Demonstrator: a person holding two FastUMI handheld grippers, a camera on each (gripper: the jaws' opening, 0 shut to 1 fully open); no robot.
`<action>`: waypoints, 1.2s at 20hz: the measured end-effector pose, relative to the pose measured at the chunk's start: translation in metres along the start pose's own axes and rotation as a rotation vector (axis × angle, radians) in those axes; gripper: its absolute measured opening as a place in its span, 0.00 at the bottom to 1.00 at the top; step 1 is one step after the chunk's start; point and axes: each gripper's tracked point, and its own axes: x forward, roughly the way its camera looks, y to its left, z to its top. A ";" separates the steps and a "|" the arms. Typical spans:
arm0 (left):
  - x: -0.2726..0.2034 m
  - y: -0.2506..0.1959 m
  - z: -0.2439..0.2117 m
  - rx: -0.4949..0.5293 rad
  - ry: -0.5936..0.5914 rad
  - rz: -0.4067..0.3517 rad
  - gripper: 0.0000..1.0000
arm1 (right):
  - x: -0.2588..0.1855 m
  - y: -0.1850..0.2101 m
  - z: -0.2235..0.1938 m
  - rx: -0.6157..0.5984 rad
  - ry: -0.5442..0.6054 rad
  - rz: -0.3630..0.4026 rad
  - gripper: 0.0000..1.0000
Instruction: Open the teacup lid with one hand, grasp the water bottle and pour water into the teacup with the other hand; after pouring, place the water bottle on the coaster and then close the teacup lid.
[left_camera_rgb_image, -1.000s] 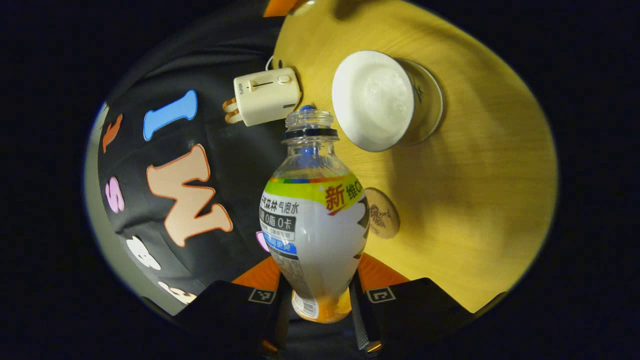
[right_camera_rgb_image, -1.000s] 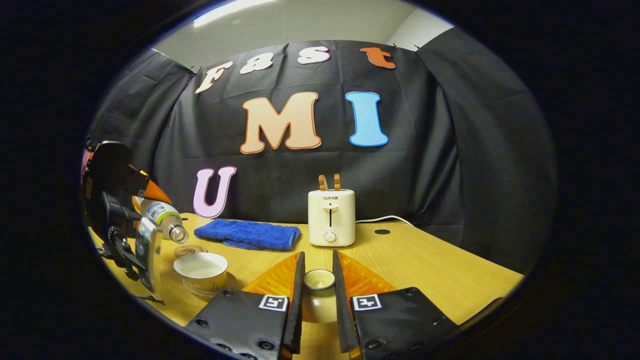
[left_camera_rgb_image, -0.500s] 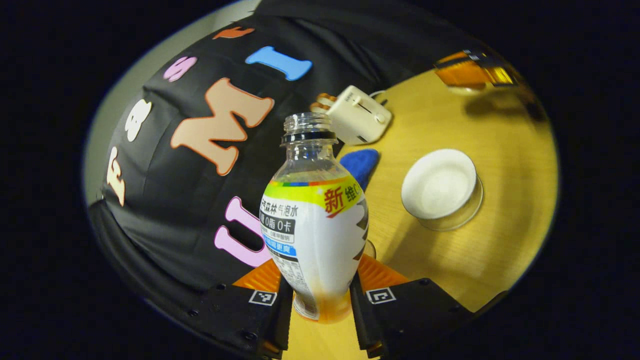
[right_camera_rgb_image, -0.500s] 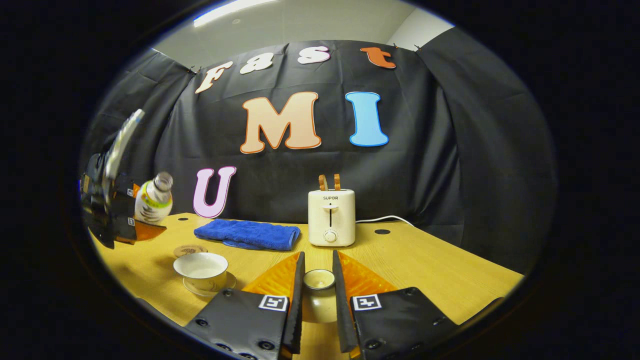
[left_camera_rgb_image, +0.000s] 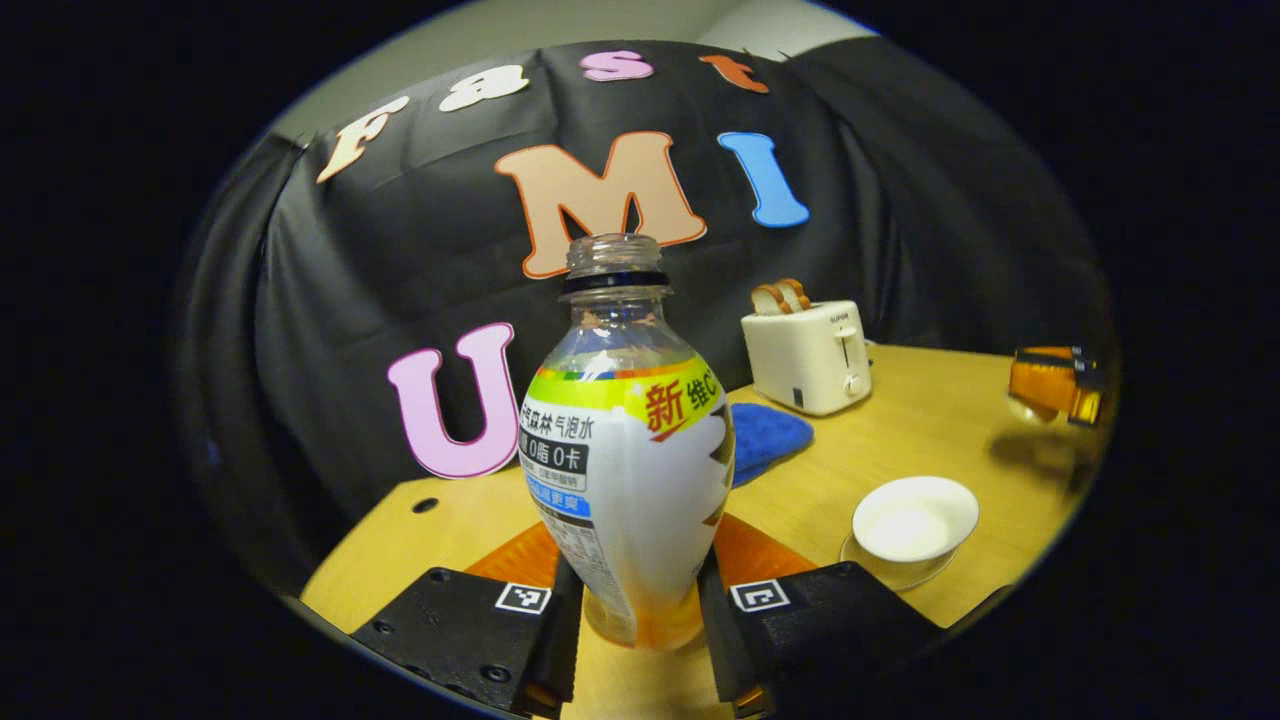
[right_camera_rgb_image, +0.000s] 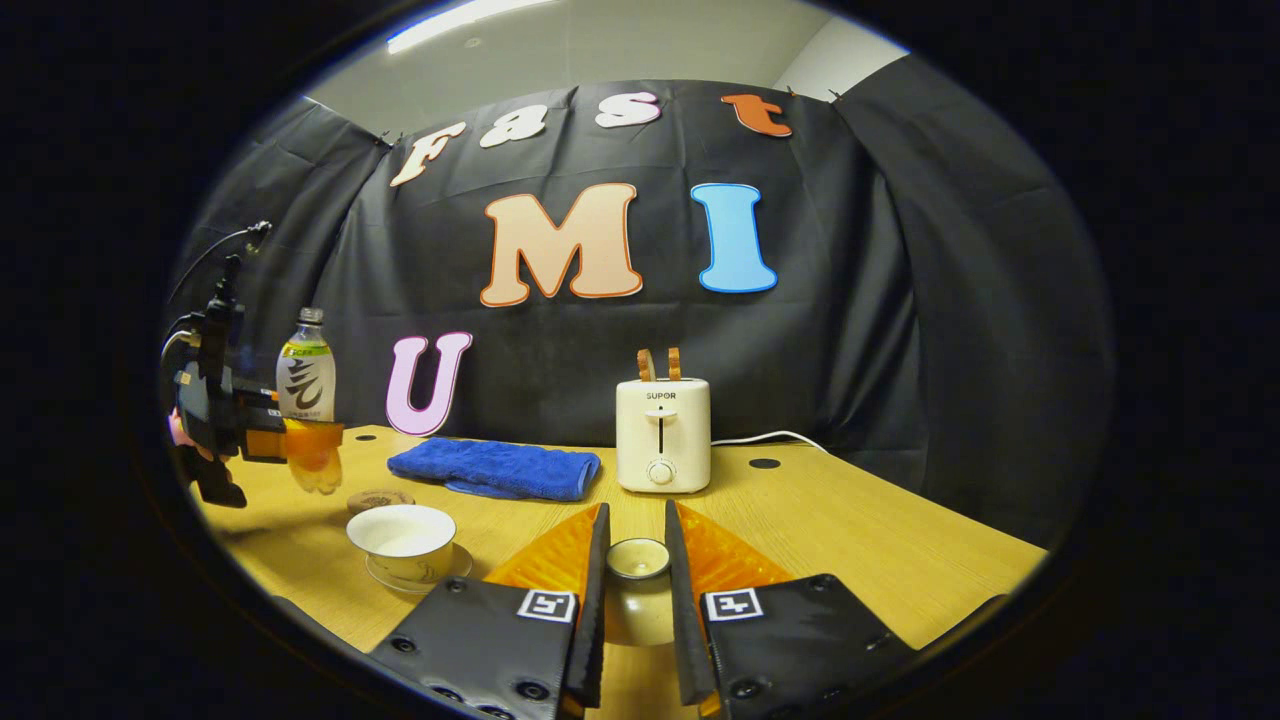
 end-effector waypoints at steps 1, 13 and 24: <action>0.002 0.001 -0.001 -0.035 -0.010 -0.010 0.50 | 0.001 0.000 0.000 0.000 0.000 0.000 0.33; -0.003 -0.004 0.000 -0.079 -0.006 0.033 0.51 | 0.000 0.000 0.000 -0.001 0.000 0.003 0.32; -0.006 -0.003 -0.004 -0.103 0.006 0.031 0.57 | 0.002 0.001 0.000 0.000 0.000 0.003 0.33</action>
